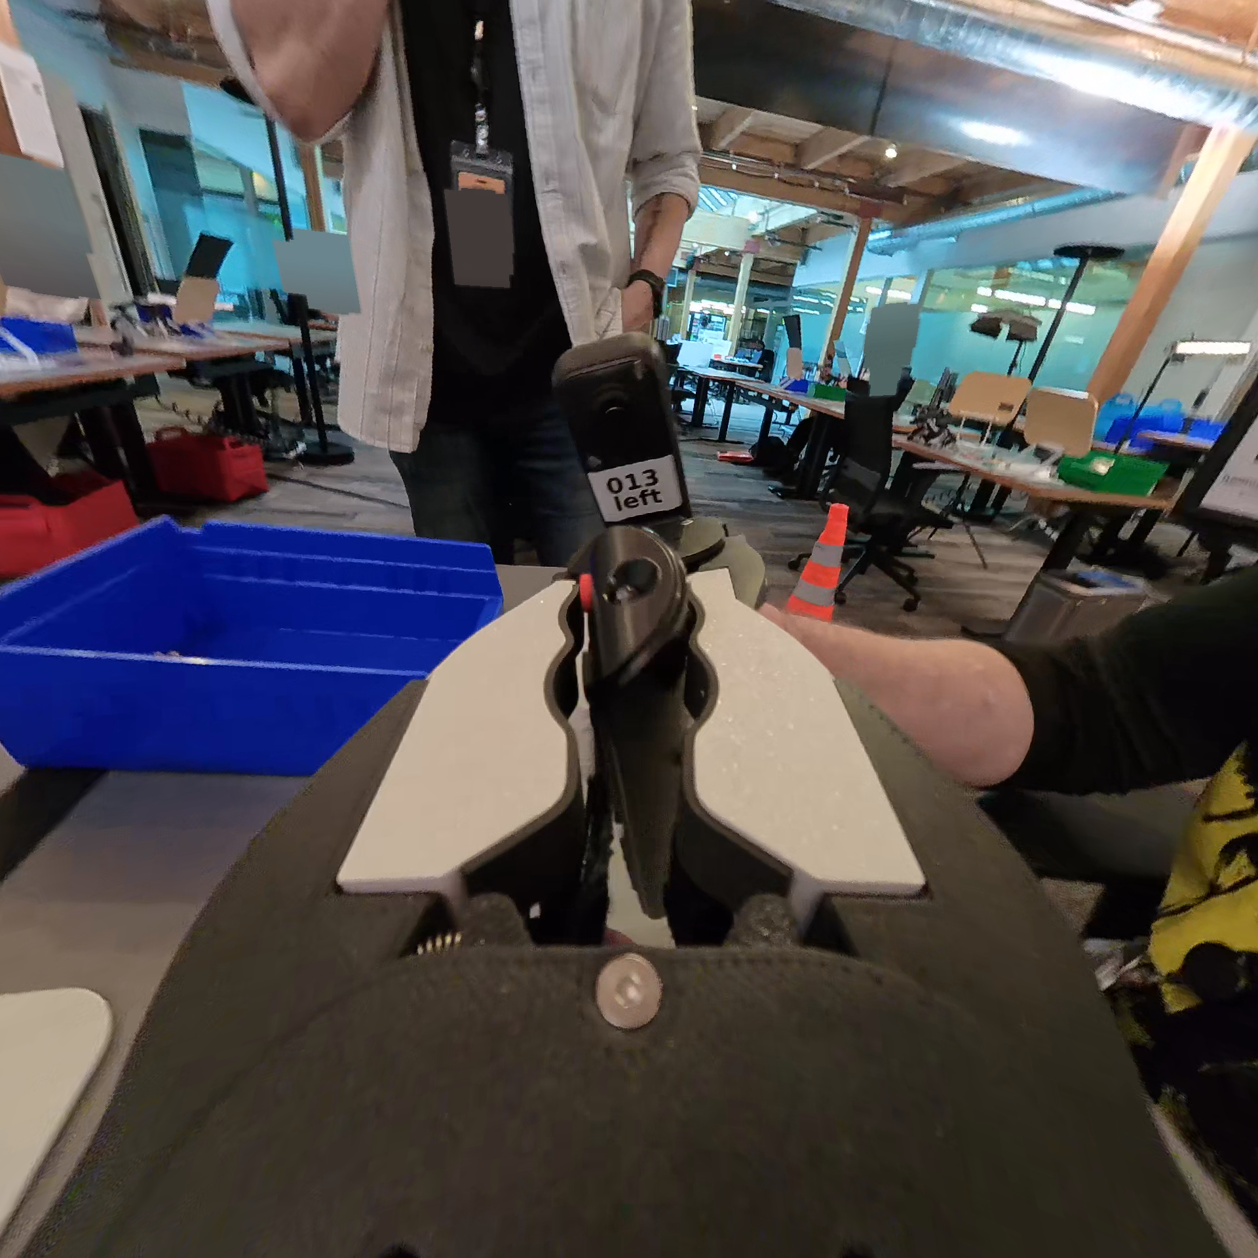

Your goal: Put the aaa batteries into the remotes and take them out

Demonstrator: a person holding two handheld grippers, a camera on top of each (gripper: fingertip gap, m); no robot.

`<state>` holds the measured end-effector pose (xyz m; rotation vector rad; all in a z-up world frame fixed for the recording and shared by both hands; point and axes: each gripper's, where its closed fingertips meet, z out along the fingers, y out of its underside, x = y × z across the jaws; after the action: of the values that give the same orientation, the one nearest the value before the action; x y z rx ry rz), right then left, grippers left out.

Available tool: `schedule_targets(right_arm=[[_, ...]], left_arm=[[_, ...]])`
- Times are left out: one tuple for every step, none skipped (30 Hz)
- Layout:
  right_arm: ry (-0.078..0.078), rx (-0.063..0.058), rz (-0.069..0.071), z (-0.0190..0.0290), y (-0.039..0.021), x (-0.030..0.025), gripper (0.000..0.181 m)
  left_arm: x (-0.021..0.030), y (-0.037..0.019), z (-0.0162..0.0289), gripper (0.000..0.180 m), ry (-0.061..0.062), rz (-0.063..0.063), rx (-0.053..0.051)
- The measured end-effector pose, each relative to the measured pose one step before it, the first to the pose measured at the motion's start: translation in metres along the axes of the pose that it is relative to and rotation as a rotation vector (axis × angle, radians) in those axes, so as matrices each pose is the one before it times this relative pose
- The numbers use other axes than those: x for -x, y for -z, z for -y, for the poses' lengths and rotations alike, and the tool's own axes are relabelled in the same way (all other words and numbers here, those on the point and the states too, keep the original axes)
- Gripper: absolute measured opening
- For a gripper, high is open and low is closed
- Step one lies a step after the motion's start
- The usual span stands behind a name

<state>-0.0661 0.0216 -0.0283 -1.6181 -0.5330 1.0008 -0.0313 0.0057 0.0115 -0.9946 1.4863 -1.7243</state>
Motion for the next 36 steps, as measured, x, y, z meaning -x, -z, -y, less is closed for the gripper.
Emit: schedule_targets(right_arm=[[-0.0182, -0.0267, 0.0282, 0.00223, 0.00044, 0.00297, 0.021], [-0.0181, -0.0229, 0.0253, 0.00168, 0.00147, 0.00158, 0.021], [-0.0107, -0.0090, 0.0323, 0.00017, 0.00208, 0.00230, 0.021], [-0.0134, -0.0182, 0.0251, 0.00174, 0.00278, 0.00156, 0.021], [-0.0163, -0.0198, 0.0138, 0.00233, 0.00205, 0.00038, 0.021], [-0.0046, 0.0132, 0.0040, -0.00178, 0.00063, -0.00058, 0.021], [0.0078, 0.0214, -0.0010, -0.00265, 0.00087, -0.00085, 0.021], [-0.0139, 0.0056, 0.0018, -0.00029, 0.00134, -0.00062, 0.022], [-0.0024, 0.0091, 0.0077, -0.00082, 0.00112, 0.00068, 0.022], [0.0111, 0.0011, -0.0140, 0.00045, 0.00086, -0.00110, 0.022], [0.0136, -0.0113, -0.0285, 0.00233, 0.00108, -0.00257, 0.023], [0.0073, 0.0053, -0.0182, -0.00021, 0.00118, -0.00183, 0.025], [-0.0041, 0.0038, -0.0097, -0.00019, 0.00140, -0.00133, 0.027], [0.0085, -0.0205, -0.0119, 0.00331, 0.00250, -0.00071, 0.029], [0.0136, -0.0154, -0.0160, 0.00291, 0.00261, -0.00077, 0.027], [0.0067, 0.0069, -0.0113, 0.00011, 0.00152, -0.00078, 0.026], [-0.0020, -0.0040, -0.0034, 0.00120, 0.00096, 0.00006, 0.025], [-0.0050, 0.0014, -0.0106, 0.00011, -0.00033, -0.00099, 0.024], [0.0118, 0.0139, -0.0175, -0.00173, -0.00134, -0.00107, 0.023], [0.0066, 0.0116, -0.0252, -0.00121, -0.00099, -0.00180, 0.022], [-0.0029, 0.0055, -0.0116, -0.00040, -0.00070, -0.00043, 0.022], [0.0027, 0.0061, -0.0123, -0.00062, -0.00124, -0.00021, 0.022], [0.0098, 0.0242, -0.0279, -0.00295, -0.00171, -0.00198, 0.022], [0.0212, 0.0204, -0.0194, -0.00229, -0.00123, -0.00069, 0.021], [0.0027, 0.0006, -0.0106, 0.00012, -0.00051, -0.00141, 0.021], [0.0072, 0.0066, -0.0210, -0.00098, -0.00081, -0.00281, 0.021], [0.0025, 0.0192, 0.0021, -0.00171, -0.00060, 0.00057, 0.020], [0.0078, -0.0026, -0.0080, 0.00102, -0.00009, 0.00019, 0.021], [-0.0147, 0.0066, 0.0132, -0.00068, -0.00124, 0.00187, 0.020], [-0.0185, 0.0195, 0.0142, -0.00188, -0.00045, 0.00075, 0.021], [0.0192, 0.0116, -0.0275, -0.00045, 0.00024, -0.00303, 0.021], [-0.0031, 0.0178, 0.0146, -0.00152, -0.00076, 0.00108, 0.021], [-0.0011, 0.0140, -0.0041, -0.00074, 0.00000, -0.00088, 0.021], [0.0225, 0.0169, -0.0242, -0.00032, 0.00020, -0.00130, 0.021], [0.0076, 0.0207, -0.0069, -0.00077, -0.00057, -0.00032, 0.022], [0.0172, 0.0393, -0.0186, -0.00302, -0.00055, -0.00162, 0.022]], left_arm=[[-0.00176, 0.00050, 0.00025, 0.029, -0.0378, -0.0013, 0.0065], [-0.00051, -0.00016, -0.00224, 0.032, -0.0273, 0.0039, 0.0268], [-0.00130, -0.00068, -0.00492, 0.034, -0.0108, -0.0094, 0.0445], [-0.00101, 0.00009, -0.00345, 0.034, -0.0008, -0.0118, 0.0247], [0.00067, 0.00085, 0.00007, 0.033, 0.0008, -0.0001, -0.0098], [-0.00112, -0.00019, -0.00067, 0.028, -0.0034, -0.0109, -0.0025], [-0.00086, -0.00081, -0.00211, 0.028, -0.0102, -0.0041, 0.0146], [0.00058, -0.00084, -0.00104, 0.027, -0.0085, 0.0121, 0.0103], [-0.00039, -0.00112, -0.00037, 0.027, 0.0055, 0.0036, 0.0032], [0.00049, -0.00071, 0.00047, 0.026, 0.0066, 0.0064, -0.0073], [0.00130, -0.00050, 0.00040, 0.026, 0.0082, 0.0098, -0.0098], [0.00042, -0.00102, -0.00107, 0.026, 0.0072, 0.0035, 0.0049], [0.00053, -0.00032, -0.00003, 0.025, -0.0059, 0.0097, 0.0014], [0.00083, 0.00077, 0.00289, 0.025, 0.0038, 0.0102, -0.0174], [0.00088, 0.00115, 0.00283, 0.025, 0.0207, -0.0005, -0.0147], [0.00085, 0.00089, 0.00114, 0.025, 0.0235, -0.0061, -0.0042], [0.00131, 0.00099, 0.00103, 0.025, 0.0257, -0.0043, -0.0102], [0.00111, 0.00032, 0.00056, 0.025, 0.0239, -0.0040, -0.0116], [0.00092, -0.00072, -0.00153, 0.025, 0.0137, -0.0016, 0.0017], [0.00135, -0.00060, -0.00134, 0.025, 0.0103, 0.0025, 0.0000], [0.00053, -0.00025, 0.00032, 0.025, 0.0158, -0.0021, -0.0098], [0.00004, -0.00028, 0.00022, 0.025, 0.0098, -0.0045, -0.0059], [0.00057, -0.00019, -0.00066, 0.026, 0.0025, -0.0020, 0.0026], [0.00084, -0.00018, -0.00084, 0.027, 0.0099, -0.0033, 0.0017], [0.00122, -0.00011, 0.00000, 0.027, 0.0121, 0.0040, -0.0052], [0.00157, -0.00040, -0.00062, 0.027, 0.0002, 0.0135, 0.0011], [0.00065, -0.00009, -0.00113, 0.026, -0.0090, 0.0095, 0.0095], [-0.00036, 0.00055, 0.00013, 0.026, -0.0110, 0.0049, 0.0070], [-0.00063, 0.00008, 0.00011, 0.026, -0.0156, 0.0086, 0.0095], [0.00013, -0.00030, -0.00108, 0.026, -0.0174, 0.0153, 0.0141], [0.00066, -0.00032, -0.00086, 0.026, -0.0151, 0.0156, 0.0051], [0.00009, -0.00036, -0.00037, 0.025, -0.0027, 0.0074, -0.0031], [0.00022, -0.00043, -0.00035, 0.025, 0.0073, 0.0040, -0.0033], [0.00032, -0.00038, 0.00037, 0.025, 0.0048, 0.0067, -0.0078], [0.00033, -0.00059, -0.00018, 0.026, -0.0012, 0.0101, -0.0023], [0.00012, -0.00078, -0.00168, 0.027, -0.0061, 0.0091, 0.0151]])
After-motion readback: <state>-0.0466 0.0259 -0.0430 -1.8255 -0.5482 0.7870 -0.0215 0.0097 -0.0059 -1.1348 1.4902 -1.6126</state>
